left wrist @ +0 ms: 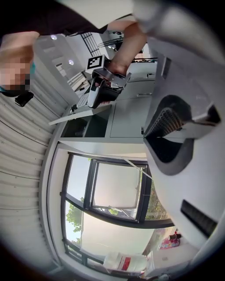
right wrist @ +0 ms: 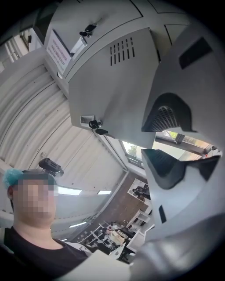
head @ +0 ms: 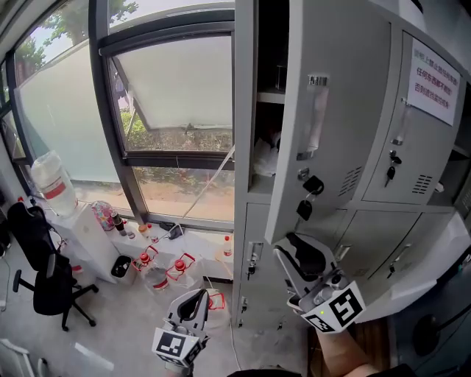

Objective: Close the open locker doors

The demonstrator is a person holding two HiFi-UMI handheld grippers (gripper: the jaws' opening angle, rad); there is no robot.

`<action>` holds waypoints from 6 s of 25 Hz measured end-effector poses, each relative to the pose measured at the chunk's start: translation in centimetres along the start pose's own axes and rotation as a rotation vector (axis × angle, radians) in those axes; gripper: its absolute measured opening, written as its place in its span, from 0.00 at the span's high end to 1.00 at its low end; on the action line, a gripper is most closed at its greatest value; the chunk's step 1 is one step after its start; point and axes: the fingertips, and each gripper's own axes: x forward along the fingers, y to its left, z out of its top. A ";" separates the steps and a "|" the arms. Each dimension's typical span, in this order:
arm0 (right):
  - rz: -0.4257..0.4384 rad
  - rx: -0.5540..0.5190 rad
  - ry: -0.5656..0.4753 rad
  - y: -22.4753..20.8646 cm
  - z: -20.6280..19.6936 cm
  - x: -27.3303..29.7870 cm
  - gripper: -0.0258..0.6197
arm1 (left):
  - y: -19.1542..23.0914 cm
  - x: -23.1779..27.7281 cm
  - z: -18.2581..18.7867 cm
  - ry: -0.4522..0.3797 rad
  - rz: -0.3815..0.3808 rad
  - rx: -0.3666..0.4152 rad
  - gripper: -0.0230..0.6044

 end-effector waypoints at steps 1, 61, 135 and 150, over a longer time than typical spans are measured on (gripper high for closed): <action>0.005 0.006 -0.002 -0.1 -0.2 0.3 0.78 | 0.2 -0.1 -0.1 -0.004 0.010 0.006 0.95; -0.088 0.231 0.031 -6.4 -4.6 4.0 0.80 | 2.6 -2.9 -1.7 0.036 0.200 0.008 0.95; -0.454 0.149 0.604 3.3 -13.6 -29.8 0.83 | -21.8 4.4 -12.2 0.267 -0.682 -0.063 0.95; -0.439 0.172 0.602 3.1 -14.0 -29.8 0.83 | -22.1 4.9 -13.2 0.278 -0.683 -0.070 0.95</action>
